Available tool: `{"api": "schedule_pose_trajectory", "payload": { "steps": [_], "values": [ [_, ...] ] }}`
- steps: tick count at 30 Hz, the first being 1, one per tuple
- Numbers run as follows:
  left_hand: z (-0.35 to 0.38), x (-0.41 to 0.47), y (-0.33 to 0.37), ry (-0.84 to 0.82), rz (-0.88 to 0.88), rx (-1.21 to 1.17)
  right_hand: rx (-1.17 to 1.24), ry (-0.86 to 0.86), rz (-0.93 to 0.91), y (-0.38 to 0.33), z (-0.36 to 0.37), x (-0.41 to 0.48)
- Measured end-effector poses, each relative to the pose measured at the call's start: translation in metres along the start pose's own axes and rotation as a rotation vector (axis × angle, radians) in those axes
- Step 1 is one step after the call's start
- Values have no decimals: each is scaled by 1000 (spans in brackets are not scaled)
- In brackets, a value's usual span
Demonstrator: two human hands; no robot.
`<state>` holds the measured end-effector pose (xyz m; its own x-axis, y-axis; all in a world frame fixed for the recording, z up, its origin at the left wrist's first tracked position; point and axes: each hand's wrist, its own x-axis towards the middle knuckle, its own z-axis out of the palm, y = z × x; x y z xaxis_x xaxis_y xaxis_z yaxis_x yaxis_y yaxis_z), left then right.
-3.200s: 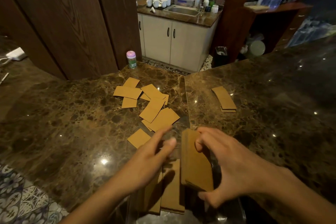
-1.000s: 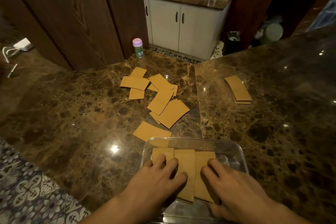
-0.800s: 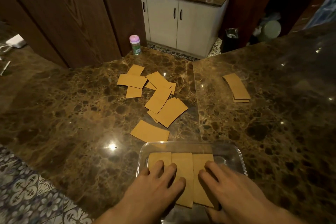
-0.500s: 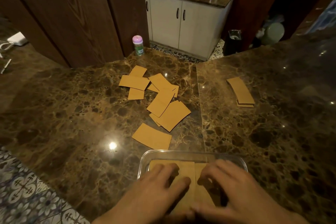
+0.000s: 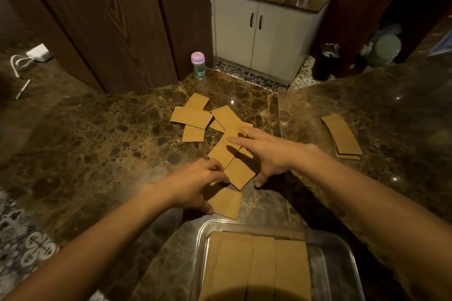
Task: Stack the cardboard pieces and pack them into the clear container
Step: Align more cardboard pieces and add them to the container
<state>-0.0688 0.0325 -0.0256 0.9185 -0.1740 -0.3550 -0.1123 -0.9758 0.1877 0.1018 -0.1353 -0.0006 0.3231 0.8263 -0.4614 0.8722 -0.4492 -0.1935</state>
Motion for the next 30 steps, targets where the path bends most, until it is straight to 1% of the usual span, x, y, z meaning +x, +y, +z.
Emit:
{"api": "schedule_pose_trajectory", "payload": {
  "steps": [3, 5, 7, 10, 14, 17, 19, 21, 25, 28, 30],
  "values": [
    [0, 7, -2, 22, 6, 6, -124, -39, -85, -2, -9, 35],
    [0, 9, -2, 3, -9, 9, -191, -49, -135, -6, -15, 48],
    [1, 10, -3, -13, -42, -16, -183, -93, -154, -7, -18, 60],
    [4, 9, -6, -26, -89, -99, -224, -78, -168, -7, -18, 67],
    [9, 5, -2, -18, -108, -188, -174, -72, -116, -5, -13, 56],
    [16, -1, 1, 25, -107, -249, -80, -33, -98, -1, -5, 42],
    [20, -6, 1, 39, -111, -285, 26, 25, -84, 3, 2, 33],
    [22, -12, 2, 57, -138, -357, 202, 107, -30, 8, 10, 22],
    [24, -13, 8, 169, -181, -558, 790, 279, 124, 16, 21, -4],
    [15, -8, 18, 313, -194, -714, 1228, 363, 175, 12, 22, -28],
    [5, -5, 26, 378, -222, -924, 1431, 381, 191, 6, 19, -41]
  ]
}}
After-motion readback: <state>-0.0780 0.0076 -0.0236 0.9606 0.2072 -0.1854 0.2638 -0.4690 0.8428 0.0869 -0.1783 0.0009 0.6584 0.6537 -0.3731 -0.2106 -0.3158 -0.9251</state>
